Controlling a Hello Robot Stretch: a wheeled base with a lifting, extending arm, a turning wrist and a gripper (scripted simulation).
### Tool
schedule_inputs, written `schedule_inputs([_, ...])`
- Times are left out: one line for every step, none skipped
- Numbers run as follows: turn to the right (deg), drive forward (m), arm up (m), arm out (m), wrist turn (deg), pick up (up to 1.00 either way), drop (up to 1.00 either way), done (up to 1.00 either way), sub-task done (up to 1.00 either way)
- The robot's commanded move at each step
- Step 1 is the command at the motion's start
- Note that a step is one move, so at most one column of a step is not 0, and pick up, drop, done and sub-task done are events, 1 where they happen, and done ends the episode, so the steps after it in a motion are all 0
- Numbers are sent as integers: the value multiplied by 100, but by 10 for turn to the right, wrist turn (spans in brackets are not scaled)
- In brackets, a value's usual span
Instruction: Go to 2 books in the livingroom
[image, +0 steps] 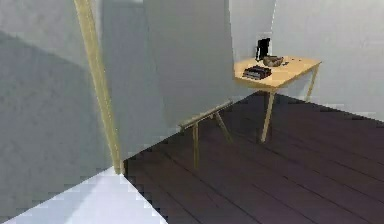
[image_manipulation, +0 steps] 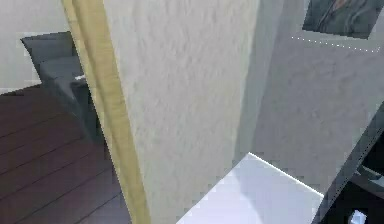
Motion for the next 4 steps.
schedule_inputs([0,45,0,0,0,0,0,0,0])
schedule_inputs([390,0,0,0,0,0,0,0,0])
schedule_inputs([0,100,0,0,0,0,0,0,0])
schedule_inputs([60,0,0,0,0,0,0,0,0])
